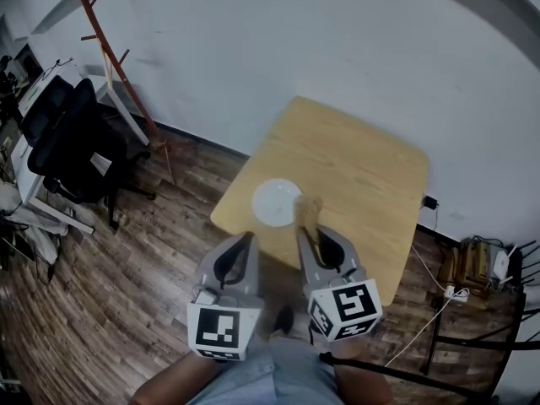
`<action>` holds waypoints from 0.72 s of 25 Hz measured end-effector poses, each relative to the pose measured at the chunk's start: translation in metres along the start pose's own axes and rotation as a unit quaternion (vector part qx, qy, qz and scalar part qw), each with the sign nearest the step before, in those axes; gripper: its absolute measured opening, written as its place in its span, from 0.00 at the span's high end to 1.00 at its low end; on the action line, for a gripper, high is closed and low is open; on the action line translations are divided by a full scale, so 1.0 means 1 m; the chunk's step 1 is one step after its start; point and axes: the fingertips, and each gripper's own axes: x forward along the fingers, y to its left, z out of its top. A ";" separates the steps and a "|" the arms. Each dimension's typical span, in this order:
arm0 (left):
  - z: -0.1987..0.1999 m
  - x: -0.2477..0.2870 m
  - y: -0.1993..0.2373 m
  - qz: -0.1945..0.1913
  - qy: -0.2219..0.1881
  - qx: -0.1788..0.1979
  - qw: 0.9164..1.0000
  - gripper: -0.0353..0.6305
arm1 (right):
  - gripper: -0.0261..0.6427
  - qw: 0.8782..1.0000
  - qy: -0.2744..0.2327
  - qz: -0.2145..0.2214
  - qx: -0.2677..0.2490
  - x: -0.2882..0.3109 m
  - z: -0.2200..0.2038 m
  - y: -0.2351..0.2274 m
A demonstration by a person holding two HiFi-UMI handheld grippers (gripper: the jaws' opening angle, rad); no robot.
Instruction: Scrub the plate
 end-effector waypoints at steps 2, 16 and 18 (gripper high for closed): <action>-0.002 0.010 0.007 -0.006 0.002 -0.007 1.000 0.91 | 0.89 1.000 0.006 -0.007 0.000 0.009 -0.003 -0.003; 0.014 0.105 0.091 -0.103 -0.020 -0.009 0.994 0.91 | 0.89 0.994 0.028 -0.101 -0.016 0.107 0.012 -0.021; 0.022 0.118 0.104 -0.119 -0.029 -0.010 0.992 0.91 | 0.89 0.993 0.024 -0.117 -0.026 0.121 0.023 -0.020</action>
